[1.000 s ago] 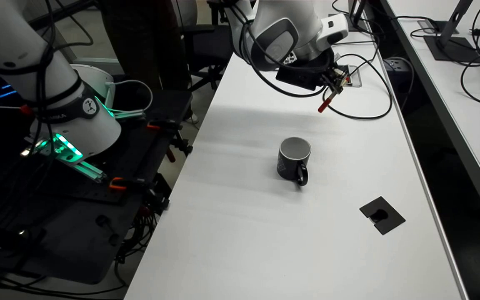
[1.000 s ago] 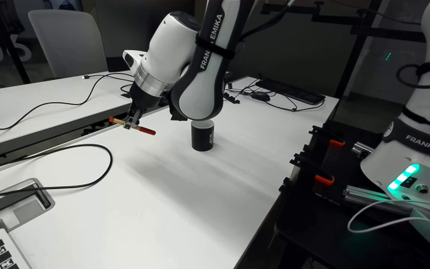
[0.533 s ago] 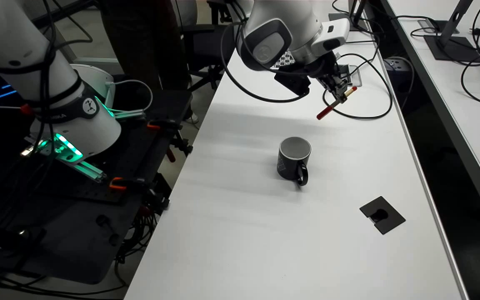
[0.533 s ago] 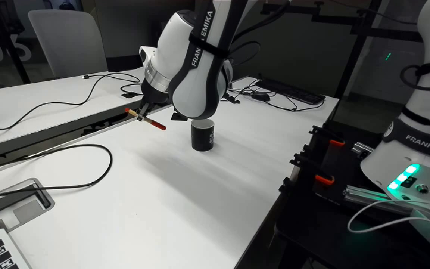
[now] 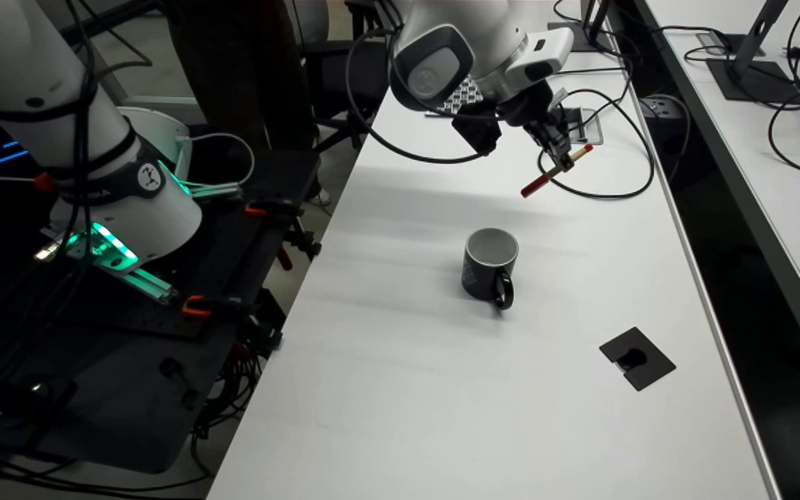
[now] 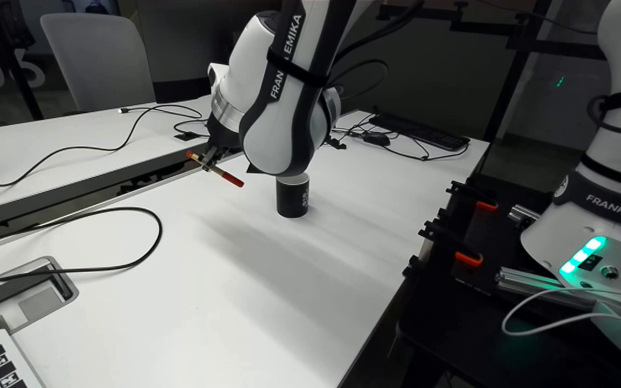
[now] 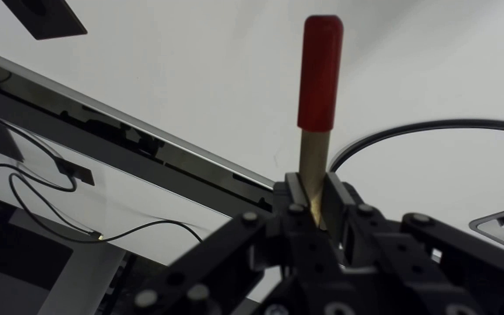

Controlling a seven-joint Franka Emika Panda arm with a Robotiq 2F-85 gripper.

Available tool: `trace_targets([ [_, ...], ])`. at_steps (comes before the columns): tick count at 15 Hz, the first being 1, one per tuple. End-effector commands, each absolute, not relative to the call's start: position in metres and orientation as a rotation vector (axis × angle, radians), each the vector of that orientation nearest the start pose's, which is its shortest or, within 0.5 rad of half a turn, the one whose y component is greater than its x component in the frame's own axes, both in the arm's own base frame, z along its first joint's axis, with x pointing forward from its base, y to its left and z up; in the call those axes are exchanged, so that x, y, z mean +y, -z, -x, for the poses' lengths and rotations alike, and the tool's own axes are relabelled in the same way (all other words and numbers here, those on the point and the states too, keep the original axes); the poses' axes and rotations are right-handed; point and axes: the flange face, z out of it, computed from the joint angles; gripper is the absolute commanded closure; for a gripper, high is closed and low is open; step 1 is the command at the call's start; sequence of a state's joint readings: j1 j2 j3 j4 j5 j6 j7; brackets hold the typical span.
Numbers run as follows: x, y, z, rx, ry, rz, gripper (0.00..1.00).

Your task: Pick up the pen from the table and place it in the black mug cup.

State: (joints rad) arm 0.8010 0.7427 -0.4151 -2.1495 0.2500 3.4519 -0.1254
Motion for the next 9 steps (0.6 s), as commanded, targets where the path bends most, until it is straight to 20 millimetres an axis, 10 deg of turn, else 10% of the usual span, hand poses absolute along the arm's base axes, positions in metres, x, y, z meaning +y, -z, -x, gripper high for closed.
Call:
trace_targets([
  [1, 0.202, -0.172, -0.562, -0.624, 1.134, 3.022, 0.96],
  [9, 0.176, -0.207, -0.562, -0.173, 1.323, 3.064, 0.96],
])
